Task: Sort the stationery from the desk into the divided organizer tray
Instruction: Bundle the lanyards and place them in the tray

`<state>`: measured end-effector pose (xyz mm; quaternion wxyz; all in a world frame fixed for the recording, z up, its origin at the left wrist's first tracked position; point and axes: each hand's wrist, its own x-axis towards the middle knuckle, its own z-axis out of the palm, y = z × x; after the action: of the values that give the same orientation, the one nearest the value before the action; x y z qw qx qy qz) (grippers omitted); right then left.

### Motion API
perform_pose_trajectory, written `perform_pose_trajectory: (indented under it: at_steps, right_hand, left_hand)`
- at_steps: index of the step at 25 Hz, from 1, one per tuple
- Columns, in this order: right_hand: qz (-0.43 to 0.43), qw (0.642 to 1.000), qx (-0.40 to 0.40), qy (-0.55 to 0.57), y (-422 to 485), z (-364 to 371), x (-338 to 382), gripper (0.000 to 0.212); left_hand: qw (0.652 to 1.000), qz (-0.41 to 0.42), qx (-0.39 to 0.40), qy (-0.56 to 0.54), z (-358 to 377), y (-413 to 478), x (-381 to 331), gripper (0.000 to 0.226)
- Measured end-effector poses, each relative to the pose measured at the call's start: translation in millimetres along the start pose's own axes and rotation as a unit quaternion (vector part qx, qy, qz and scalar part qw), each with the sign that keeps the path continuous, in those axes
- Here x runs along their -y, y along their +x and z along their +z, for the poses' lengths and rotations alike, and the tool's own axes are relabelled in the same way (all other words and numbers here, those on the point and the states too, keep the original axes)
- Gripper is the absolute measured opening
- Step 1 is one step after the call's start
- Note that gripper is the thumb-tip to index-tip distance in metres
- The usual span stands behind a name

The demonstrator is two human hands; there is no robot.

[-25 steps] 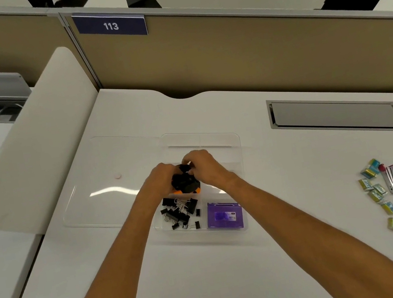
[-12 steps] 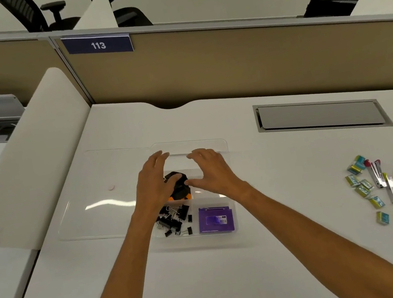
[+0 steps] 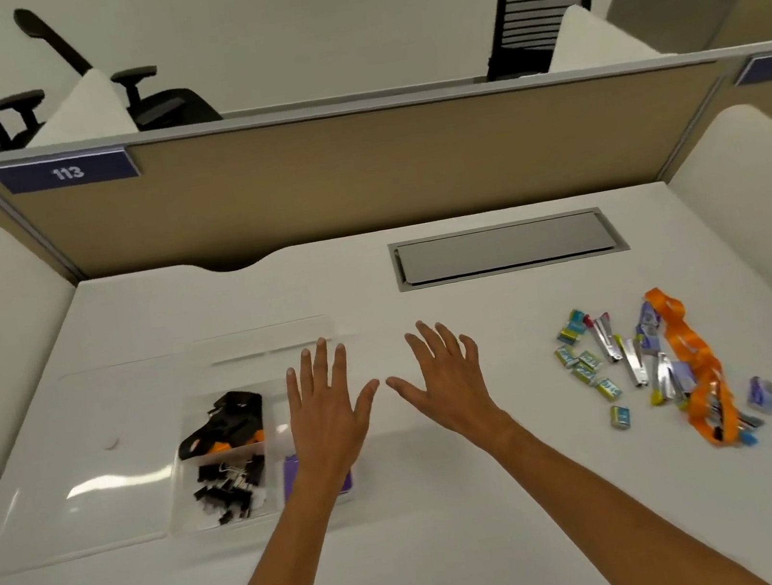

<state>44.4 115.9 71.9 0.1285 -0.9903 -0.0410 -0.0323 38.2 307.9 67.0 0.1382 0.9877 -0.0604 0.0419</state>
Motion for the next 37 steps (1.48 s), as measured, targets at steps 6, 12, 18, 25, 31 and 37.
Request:
perform_pose_trajectory:
  at_steps: [6, 12, 18, 25, 31, 37]
  right_hand:
    - [0.071, 0.997, -0.009, 0.023, -45, -23, -111, 0.083]
    - [0.132, 0.99, -0.032, 0.045, -75, -37, -209, 0.082]
    - [0.182, 0.981, -0.036, 0.05, -93, -46, -288, 0.075]
    - [0.286, 0.953, -0.047, 0.087, -89, -57, -369, 0.063]
    - [0.379, 0.923, 0.0, 0.067, -72, -60, -405, 0.061]
    - [0.373, 0.907, 0.017, 0.196, -56, -51, -417, 0.032]
  left_hand:
    - [0.999, 0.04, 0.023, -0.003, 38, 4, -102, 0.08]
    - [0.996, 0.076, 0.037, -0.008, 76, 6, -179, 0.079]
    - [0.991, 0.091, 0.084, -0.05, 105, 9, -243, 0.085]
    - [0.983, 0.093, 0.151, -0.037, 135, 8, -276, 0.091]
    - [0.98, 0.08, 0.184, 0.009, 143, 7, -270, 0.099]
    - [0.973, 0.1, 0.208, 0.029, 143, 6, -260, 0.116]
